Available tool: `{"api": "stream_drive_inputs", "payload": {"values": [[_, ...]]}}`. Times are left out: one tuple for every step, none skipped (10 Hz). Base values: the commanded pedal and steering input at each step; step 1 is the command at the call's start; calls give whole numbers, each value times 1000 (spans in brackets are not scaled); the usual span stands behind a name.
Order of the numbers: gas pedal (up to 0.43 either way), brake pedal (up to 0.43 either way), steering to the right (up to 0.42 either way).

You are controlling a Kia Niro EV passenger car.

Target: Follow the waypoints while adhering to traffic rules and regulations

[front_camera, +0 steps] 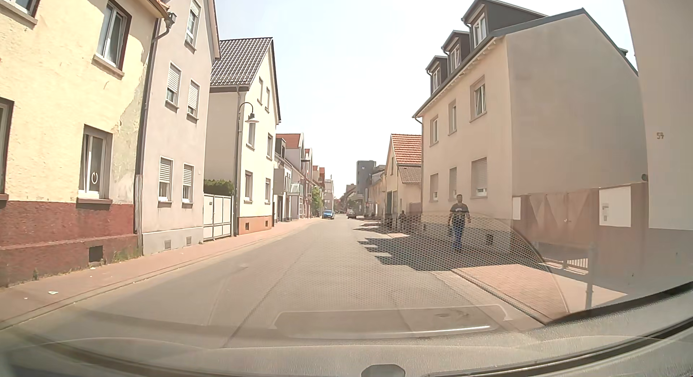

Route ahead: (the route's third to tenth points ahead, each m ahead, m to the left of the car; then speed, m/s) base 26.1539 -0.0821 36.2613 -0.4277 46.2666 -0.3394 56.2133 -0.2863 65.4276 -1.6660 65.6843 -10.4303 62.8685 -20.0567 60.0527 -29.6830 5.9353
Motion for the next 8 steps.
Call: {"api": "stream_drive_inputs", "payload": {"values": [[98, 0, -11], [67, 0, -10], [20, 0, -11], [0, 0, -11], [0, 0, -11], [0, 0, -10], [0, 0, -11], [0, 0, -11]]}}
